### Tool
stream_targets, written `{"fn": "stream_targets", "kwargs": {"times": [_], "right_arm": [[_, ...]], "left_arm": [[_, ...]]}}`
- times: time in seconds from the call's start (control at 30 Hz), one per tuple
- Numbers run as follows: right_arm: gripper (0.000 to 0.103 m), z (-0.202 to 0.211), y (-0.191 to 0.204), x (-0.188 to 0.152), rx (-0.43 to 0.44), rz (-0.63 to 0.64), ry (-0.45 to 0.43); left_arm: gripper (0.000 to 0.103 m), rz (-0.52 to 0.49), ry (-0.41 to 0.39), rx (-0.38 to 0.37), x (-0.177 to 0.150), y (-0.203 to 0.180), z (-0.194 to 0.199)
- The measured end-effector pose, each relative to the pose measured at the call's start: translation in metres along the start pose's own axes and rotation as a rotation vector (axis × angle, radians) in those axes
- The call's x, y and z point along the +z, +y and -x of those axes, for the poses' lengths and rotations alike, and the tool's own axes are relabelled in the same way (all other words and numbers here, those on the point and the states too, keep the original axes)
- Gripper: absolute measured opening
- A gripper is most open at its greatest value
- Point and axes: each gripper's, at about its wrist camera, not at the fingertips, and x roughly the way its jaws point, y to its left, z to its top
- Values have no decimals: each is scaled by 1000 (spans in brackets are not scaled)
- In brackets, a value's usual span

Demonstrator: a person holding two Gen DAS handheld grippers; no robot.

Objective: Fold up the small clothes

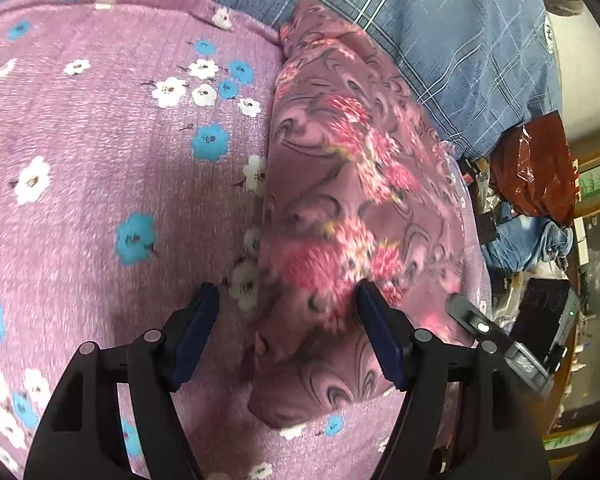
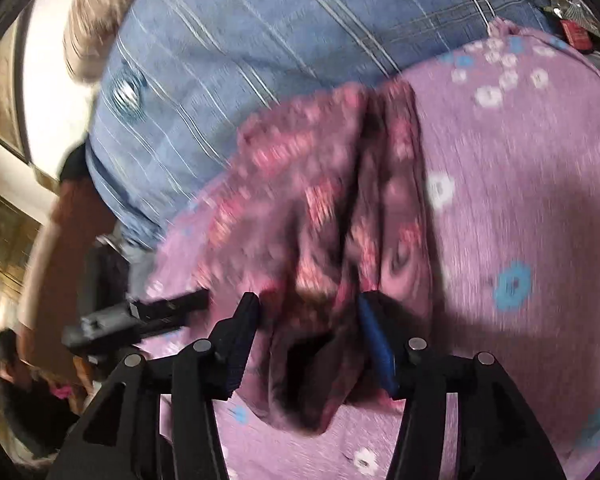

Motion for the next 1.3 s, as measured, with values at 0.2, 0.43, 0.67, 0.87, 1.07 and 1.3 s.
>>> {"fn": "stream_targets", "kwargs": {"times": [0.2, 0.43, 0.67, 0.87, 1.07, 1.3], "right_arm": [[7, 57, 34, 10, -32, 158, -234], [10, 28, -20, -5, -139, 1, -67], [50, 46, -5, 14, -12, -50, -218], [37, -9, 1, 20, -172, 77, -84], [49, 17, -6, 70, -96, -22, -189], [56, -48, -29, 131, -112, -153, -124]], "left_arm": [[71, -65, -27, 29, -22, -16, 15], [71, -136, 17, 106, -37, -22, -2], [71, -86, 10, 37, -33, -17, 8], [71, -97, 6, -30, -27, -8, 22], [71, -70, -66, -34, 31, -2, 33], [71, 6, -21, -49, 95, -6, -10]]}}
